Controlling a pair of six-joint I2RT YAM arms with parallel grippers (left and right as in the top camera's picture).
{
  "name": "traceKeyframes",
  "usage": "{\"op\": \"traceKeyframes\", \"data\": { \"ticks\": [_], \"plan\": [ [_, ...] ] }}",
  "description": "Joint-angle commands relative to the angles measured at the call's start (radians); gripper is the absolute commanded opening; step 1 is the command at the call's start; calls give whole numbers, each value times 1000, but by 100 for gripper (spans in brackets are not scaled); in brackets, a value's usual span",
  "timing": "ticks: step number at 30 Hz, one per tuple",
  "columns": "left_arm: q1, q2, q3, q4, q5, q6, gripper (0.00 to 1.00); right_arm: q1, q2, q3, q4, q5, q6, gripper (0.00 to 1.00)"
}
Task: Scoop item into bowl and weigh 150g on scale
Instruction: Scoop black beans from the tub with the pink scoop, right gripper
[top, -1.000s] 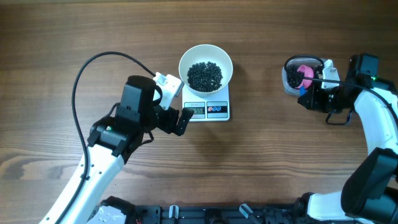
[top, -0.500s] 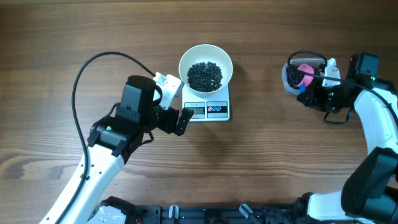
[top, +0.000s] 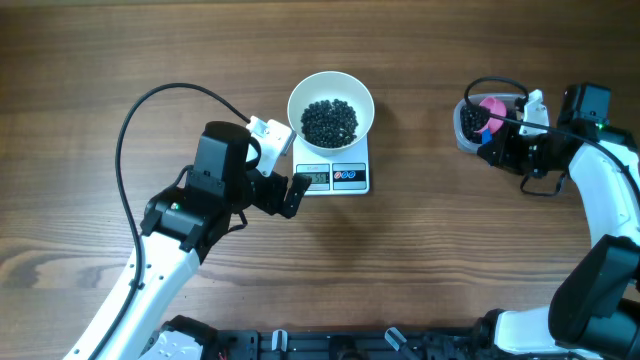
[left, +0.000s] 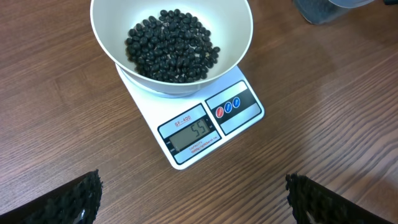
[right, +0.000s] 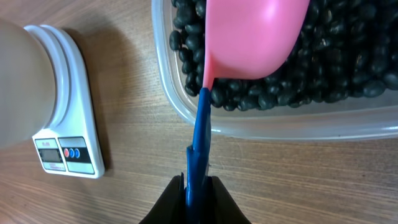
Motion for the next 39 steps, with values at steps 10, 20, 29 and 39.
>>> {"op": "traceKeyframes", "data": {
  "ticks": [10,20,29,39],
  "plan": [
    [-3,8,-5,-1,9,11,100,6,13,-11,-9,-42,-76,4],
    [-3,8,-5,0,9,11,100,6,13,-11,-43,-36,-124,4],
    [-3,8,-5,0,8,11,100,6,13,-17,-18,-42,-45,4],
    [-3,8,-5,0,9,11,100,6,13,-17,-21,-105,-37,4]
  ]
}}
